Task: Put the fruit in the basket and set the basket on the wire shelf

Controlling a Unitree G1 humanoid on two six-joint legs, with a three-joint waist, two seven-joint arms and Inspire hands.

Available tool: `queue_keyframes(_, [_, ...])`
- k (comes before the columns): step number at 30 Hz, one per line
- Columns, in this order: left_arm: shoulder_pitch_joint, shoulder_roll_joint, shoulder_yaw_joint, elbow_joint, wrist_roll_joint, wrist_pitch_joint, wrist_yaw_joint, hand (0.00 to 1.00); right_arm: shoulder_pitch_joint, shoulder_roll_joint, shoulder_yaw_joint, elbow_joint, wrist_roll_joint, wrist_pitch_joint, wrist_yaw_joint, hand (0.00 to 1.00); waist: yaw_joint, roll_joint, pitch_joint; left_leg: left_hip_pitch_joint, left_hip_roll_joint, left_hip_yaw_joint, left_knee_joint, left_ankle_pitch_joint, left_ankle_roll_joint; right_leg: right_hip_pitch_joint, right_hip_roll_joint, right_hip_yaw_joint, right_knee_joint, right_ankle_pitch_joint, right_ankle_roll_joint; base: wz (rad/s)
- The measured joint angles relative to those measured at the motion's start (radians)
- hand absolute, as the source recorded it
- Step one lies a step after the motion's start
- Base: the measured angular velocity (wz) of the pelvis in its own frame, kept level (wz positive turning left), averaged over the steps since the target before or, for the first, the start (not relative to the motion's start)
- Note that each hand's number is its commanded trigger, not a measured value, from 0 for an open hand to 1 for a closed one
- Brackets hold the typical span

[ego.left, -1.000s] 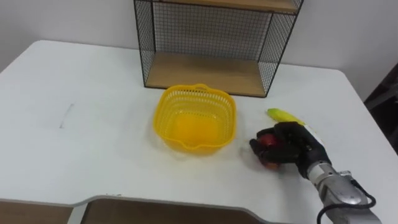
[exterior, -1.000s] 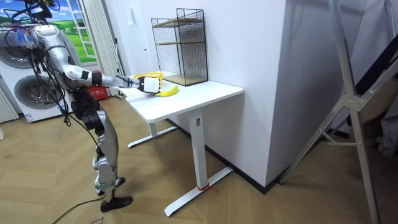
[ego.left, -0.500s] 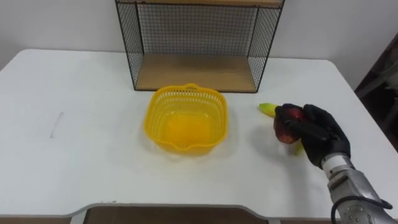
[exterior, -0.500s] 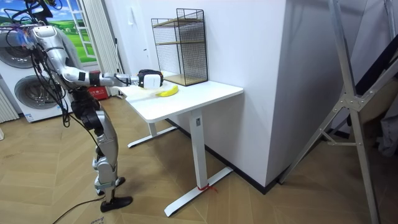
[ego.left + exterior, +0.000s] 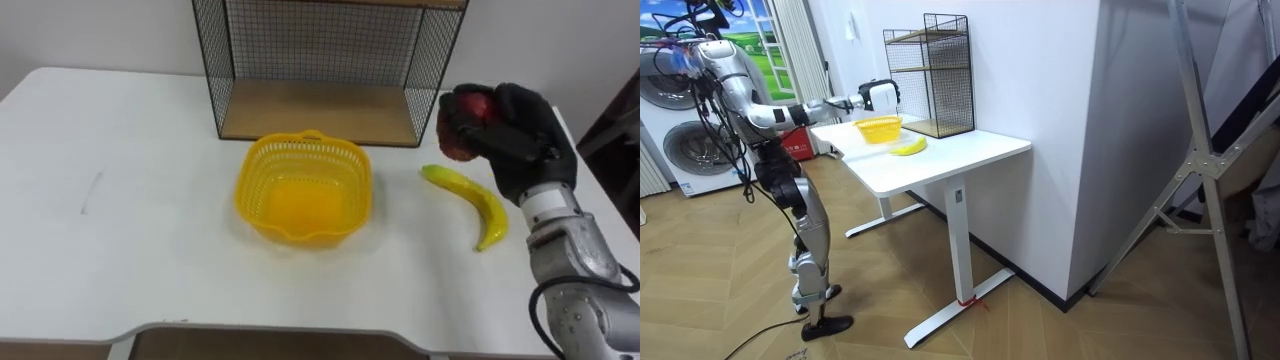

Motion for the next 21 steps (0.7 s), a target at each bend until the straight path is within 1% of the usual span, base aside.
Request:
queue_keyframes(2, [-0.01, 0.0, 0.0, 0.005, 0.0, 0.0, 0.0, 0.0, -0.019, -0.001, 0.004, -0.021, -0.074, 0.0, 0.008, 1.0, 0.009, -0.006, 0.0032, 0.0, 0.0, 0.002, -0.001, 0.0, 0.0, 0.0, 0.0, 0.0, 0.0, 0.0, 0.0, 0.0])
queue_keyframes(4, [-0.029, 0.0, -0.003, 0.023, -0.001, 0.0, 0.0, 0.0, -0.035, -0.003, 0.011, -0.023, -0.113, 0.0, 0.01, 1.0, 0.01, -0.008, 0.0058, -0.001, 0.0, -0.001, -0.002, 0.0, 0.0, 0.0, 0.0, -0.002, 0.0, 0.0, 0.0, 0.02])
queue_keyframes(6, [-0.043, 0.001, -0.011, 0.037, -0.001, 0.0, 0.0, 0.0, -0.047, -0.004, 0.025, -0.024, -0.134, 0.0, 0.008, 1.0, 0.019, -0.011, 0.0048, -0.003, 0.0, -0.001, -0.004, 0.0, 0.0, -0.002, 0.0, -0.003, 0.0, 0.0, 0.0, 0.0])
queue_keyframes(7, [-0.046, 0.001, -0.013, 0.038, -0.001, 0.0, 0.0, 0.0, -0.052, -0.007, 0.038, -0.025, -0.16, 0.0, 0.008, 1.0, 0.025, -0.014, 0.0031, -0.005, 0.001, -0.001, -0.004, 0.0, 0.0, -0.004, 0.0, -0.002, 0.0, 0.0, 0.0, 0.0])
queue_keyframes(8, [-0.051, 0.001, -0.013, 0.04, 0.0, 0.0, 0.0, 0.0, -0.057, -0.013, 0.051, -0.025, -0.195, 0.0, 0.008, 1.0, 0.035, -0.017, 0.0036, -0.006, 0.001, 0.0, -0.004, 0.0, 0.0, -0.005, 0.0, -0.002, 0.0, 0.0, 0.0, 0.0])
queue_keyframes(10, [-0.061, 0.001, -0.012, 0.043, 0.0, 0.0, 0.0, 0.0, -0.058, -0.014, 0.061, -0.025, -0.248, 0.0, 0.009, 1.0, 0.043, -0.019, 0.0031, -0.006, 0.001, 0.003, -0.002, 0.0, 0.0, -0.005, 0.0, -0.002, 0.0, 0.0, 0.0, 0.0])
queue_keyframes(11, [-0.064, 0.002, -0.012, 0.043, 0.0, 0.0, 0.0, 0.0, -0.062, -0.015, 0.077, -0.024, -0.274, 0.0, 0.009, 1.0, 0.055, -0.019, 0.0033, -0.006, 0.001, 0.004, 0.001, 0.0, 0.0, -0.005, 0.0, -0.002, 0.0, 0.0, 0.0, 0.0])
queue_keyframes(14, [-0.07, 0.008, -0.011, 0.042, 0.0, 0.0, -0.001, 0.0, -0.066, -0.015, 0.12, -0.024, -0.355, 0.0, 0.022, 1.0, 0.064, -0.018, 0.0039, -0.007, 0.001, 0.0, 0.008, 0.0, 0.0, -0.003, -0.001, -0.003, -0.001, 0.0, 0.0, 0.0])
queue_keyframes(17, [-0.072, 0.009, -0.01, 0.039, 0.002, 0.0, -0.002, 0.0, -0.068, -0.014, 0.139, -0.023, -0.433, 0.0, 0.053, 1.0, 0.076, -0.016, 0.005, -0.009, 0.001, -0.003, 0.007, 0.0, 0.0, -0.005, -0.001, -0.004, 0.0, 0.0, 0.0, 0.0])
queue_keyframes(21, [-0.071, 0.009, -0.012, 0.039, 0.008, 0.001, -0.001, 0.0, -0.068, -0.014, 0.148, -0.022, -0.472, 0.001, 0.073, 1.0, 0.085, -0.017, 0.005, -0.011, 0.001, -0.008, 0.005, 0.0, 0.0, -0.004, -0.001, -0.007, 0.0, 0.0, 0.0, 0.03])
